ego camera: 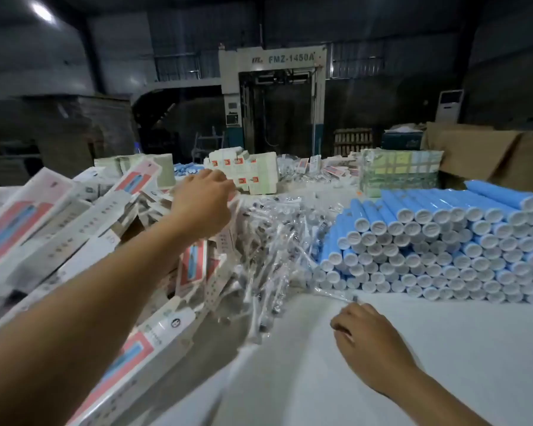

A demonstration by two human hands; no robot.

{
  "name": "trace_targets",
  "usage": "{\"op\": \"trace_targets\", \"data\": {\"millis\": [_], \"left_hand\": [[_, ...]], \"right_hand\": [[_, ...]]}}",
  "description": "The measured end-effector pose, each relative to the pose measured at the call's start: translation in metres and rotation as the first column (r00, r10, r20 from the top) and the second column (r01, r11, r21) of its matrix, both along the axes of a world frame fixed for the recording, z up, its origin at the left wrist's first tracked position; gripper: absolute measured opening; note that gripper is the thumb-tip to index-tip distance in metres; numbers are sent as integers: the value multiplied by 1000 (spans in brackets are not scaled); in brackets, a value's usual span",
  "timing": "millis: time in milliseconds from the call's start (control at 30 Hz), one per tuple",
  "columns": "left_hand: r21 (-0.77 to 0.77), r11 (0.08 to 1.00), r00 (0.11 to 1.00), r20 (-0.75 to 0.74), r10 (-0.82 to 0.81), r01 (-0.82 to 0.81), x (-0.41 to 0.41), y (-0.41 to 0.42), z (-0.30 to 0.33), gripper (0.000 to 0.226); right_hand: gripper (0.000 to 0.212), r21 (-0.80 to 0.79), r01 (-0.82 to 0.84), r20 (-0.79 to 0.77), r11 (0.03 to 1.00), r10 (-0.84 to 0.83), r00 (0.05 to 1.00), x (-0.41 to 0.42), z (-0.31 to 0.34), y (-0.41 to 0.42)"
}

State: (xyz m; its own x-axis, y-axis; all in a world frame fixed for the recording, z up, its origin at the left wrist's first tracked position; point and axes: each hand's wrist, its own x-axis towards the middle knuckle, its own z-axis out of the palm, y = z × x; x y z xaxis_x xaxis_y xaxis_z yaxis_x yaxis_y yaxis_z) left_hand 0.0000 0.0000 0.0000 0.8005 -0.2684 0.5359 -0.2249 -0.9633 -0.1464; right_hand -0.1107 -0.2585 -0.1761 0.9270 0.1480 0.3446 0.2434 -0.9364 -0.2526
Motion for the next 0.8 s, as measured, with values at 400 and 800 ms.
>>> {"op": "trace_targets", "data": {"millis": [400, 800], "left_hand": [[-10, 998, 975, 217, 58, -57, -5, -1, 1, 20], [405, 749, 841, -113, -529, 525, -120, -147, 17, 23]], "right_hand": [[22, 104, -35, 22, 994, 33, 999, 2, -3, -4], [40, 945, -307, 261, 110, 309, 915, -27, 48, 4]]}}
